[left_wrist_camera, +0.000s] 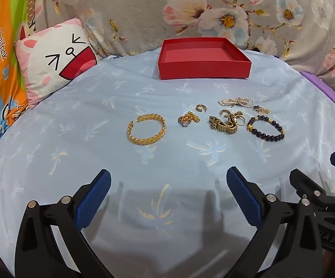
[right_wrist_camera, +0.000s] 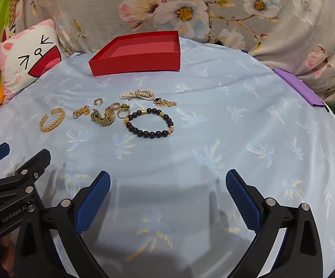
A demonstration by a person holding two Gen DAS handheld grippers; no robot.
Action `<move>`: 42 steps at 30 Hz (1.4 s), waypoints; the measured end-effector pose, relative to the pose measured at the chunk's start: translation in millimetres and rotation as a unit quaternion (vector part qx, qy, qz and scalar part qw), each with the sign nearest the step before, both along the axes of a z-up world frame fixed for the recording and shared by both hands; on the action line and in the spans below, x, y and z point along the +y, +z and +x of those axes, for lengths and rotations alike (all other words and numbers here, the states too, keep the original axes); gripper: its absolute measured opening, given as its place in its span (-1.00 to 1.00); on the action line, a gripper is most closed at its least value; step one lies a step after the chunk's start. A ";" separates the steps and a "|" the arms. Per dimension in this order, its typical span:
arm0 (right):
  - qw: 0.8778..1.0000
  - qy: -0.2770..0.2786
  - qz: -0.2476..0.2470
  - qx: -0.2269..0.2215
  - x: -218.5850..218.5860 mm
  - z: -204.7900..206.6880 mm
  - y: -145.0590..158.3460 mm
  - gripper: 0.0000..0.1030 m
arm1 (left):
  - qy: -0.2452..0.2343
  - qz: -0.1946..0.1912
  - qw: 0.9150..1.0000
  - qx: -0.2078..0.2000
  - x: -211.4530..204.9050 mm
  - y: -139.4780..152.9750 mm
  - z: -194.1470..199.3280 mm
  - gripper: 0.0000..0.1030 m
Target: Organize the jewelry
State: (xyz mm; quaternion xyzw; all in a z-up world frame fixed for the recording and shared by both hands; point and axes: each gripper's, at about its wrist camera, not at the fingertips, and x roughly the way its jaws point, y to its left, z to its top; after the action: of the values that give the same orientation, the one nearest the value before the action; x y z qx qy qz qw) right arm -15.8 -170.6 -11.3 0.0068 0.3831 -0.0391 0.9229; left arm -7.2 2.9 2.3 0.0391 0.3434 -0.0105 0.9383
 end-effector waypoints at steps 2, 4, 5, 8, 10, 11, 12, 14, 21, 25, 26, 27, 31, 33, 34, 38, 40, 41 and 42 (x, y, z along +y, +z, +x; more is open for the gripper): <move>1.000 0.000 0.000 0.000 0.1 -0.2 0.2 0.90 | 0.000 0.001 1.000 0.000 0.6 0.1 0.0 0.89; 1.000 0.000 0.000 0.000 0.2 -0.3 0.4 0.90 | -0.001 0.002 1.000 0.004 -2.8 -3.1 8.2 0.89; 1.000 0.000 0.000 0.000 0.2 -0.4 0.4 0.90 | 0.000 0.003 1.000 0.003 -2.5 -3.0 8.1 0.89; 1.000 0.000 -0.001 0.000 0.2 -0.5 0.4 0.90 | 0.001 0.004 1.000 0.002 -0.6 -2.7 7.7 0.89; 1.000 0.000 -0.001 0.000 0.0 -0.5 0.4 0.90 | 0.001 0.003 1.000 0.002 1.5 -2.6 7.7 0.89; 1.000 0.000 -0.001 0.000 0.0 -0.4 0.3 0.90 | 0.001 0.004 1.000 0.002 -0.7 -7.6 9.1 0.89; 1.000 0.000 -0.001 0.000 0.0 -0.5 0.3 0.90 | 0.000 0.005 1.000 0.002 -3.5 -6.1 8.5 0.90; 1.000 0.000 -0.001 0.000 0.0 -0.5 0.3 0.90 | 0.000 0.005 1.000 0.002 -2.6 -6.8 8.8 0.90; 1.000 0.000 -0.001 0.000 0.2 -0.4 0.4 0.90 | 0.000 0.006 1.000 0.002 -1.2 -7.7 9.8 0.90; 1.000 0.000 -0.001 0.000 0.3 -0.4 0.5 0.90 | 0.000 0.008 1.000 0.002 -4.2 -5.6 8.5 0.90; 1.000 0.000 -0.001 0.000 0.4 -0.2 0.4 0.90 | 0.000 0.008 1.000 0.002 -4.0 -5.9 8.7 0.90; 1.000 0.000 -0.001 0.000 0.3 -0.3 0.4 0.90 | 0.000 0.008 1.000 0.002 -4.2 -5.5 8.5 0.90; 1.000 -0.001 -0.001 0.000 0.2 -0.3 0.1 0.90 | 0.000 0.008 1.000 0.001 -2.9 -6.8 9.4 0.90; 1.000 -0.001 -0.001 0.000 0.2 -0.3 -0.1 0.90 | 0.000 0.008 1.000 0.002 -4.3 -5.4 8.3 0.90; 1.000 -0.001 -0.001 0.000 0.2 -0.3 -0.2 0.90 | 0.000 0.009 1.000 0.001 -4.3 -5.5 8.3 0.90; 1.000 0.000 -0.001 0.000 0.1 -0.2 -0.5 0.90 | 0.000 0.009 1.000 0.001 -2.8 -6.7 9.3 0.90; 1.000 0.000 -0.001 0.000 0.0 -0.2 -0.4 0.90 | 0.000 0.009 1.000 0.001 -1.2 -7.5 10.3 0.90; 1.000 0.000 -0.001 0.000 0.0 -0.2 -0.4 0.90 | 0.000 0.009 1.000 0.001 -0.3 -7.9 10.8 0.90; 1.000 0.000 -0.001 0.000 -0.1 -0.4 -0.3 0.90 | 0.000 0.009 1.000 0.001 0.9 -8.3 11.5 0.90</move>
State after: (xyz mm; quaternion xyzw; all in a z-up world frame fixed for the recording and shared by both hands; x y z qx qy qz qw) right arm -16.1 -170.6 -11.6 0.0058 0.3833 -0.0397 0.9228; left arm 4.3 3.8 -6.0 0.0471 0.3445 -0.0075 0.9376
